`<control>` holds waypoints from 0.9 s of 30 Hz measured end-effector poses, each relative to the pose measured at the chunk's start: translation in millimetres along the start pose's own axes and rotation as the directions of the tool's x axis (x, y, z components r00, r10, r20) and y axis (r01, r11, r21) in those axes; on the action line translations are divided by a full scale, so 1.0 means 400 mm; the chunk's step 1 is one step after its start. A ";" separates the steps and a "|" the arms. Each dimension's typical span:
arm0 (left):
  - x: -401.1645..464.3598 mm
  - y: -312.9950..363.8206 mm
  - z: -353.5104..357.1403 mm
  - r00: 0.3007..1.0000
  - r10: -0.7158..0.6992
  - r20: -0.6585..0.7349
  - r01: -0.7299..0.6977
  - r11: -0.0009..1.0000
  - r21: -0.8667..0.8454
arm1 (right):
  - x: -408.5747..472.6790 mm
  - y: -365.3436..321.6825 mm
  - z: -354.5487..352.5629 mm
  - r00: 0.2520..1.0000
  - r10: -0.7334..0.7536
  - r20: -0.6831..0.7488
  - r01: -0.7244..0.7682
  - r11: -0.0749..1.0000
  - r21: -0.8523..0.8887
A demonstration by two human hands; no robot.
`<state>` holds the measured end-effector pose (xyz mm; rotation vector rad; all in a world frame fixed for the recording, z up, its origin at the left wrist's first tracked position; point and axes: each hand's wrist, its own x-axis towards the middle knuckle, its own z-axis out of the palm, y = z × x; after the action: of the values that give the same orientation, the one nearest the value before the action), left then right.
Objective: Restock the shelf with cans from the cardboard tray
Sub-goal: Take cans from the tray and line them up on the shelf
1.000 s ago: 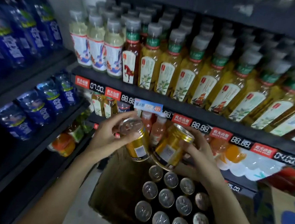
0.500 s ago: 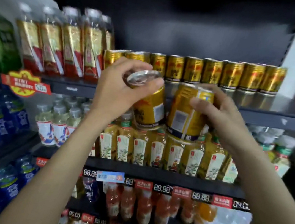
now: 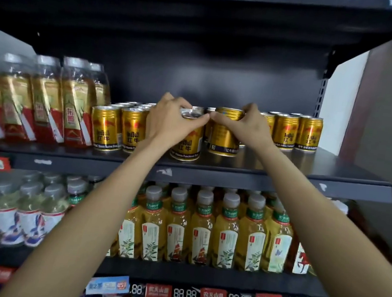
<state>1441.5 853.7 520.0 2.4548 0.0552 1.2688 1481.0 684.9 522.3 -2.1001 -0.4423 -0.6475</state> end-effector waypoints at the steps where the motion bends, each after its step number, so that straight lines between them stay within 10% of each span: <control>1: 0.008 -0.001 0.014 1.000 -0.015 0.009 0.015 1.000 0.018 | 0.011 0.006 0.009 1.000 0.010 0.009 -0.010 1.000 -0.028; 9: 0.012 -0.005 0.058 0.999 -0.022 0.030 0.016 0.980 0.200 | 0.035 0.044 0.067 1.000 -0.012 0.011 0.013 0.986 -0.164; 16: -0.043 -0.070 -0.002 0.877 0.419 0.234 -0.464 0.866 0.188 | 0.036 0.089 -0.019 0.897 -0.166 0.410 0.154 0.986 0.061; 27: 0.017 -0.065 0.043 0.903 0.318 0.289 -0.427 0.743 0.515 | 0.049 0.025 0.098 0.982 -0.120 0.145 0.143 0.977 -0.158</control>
<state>1462.6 873.7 507.2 3.2295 -0.1417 1.3142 1512.9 713.2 508.3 -2.2985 -0.6265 -0.6397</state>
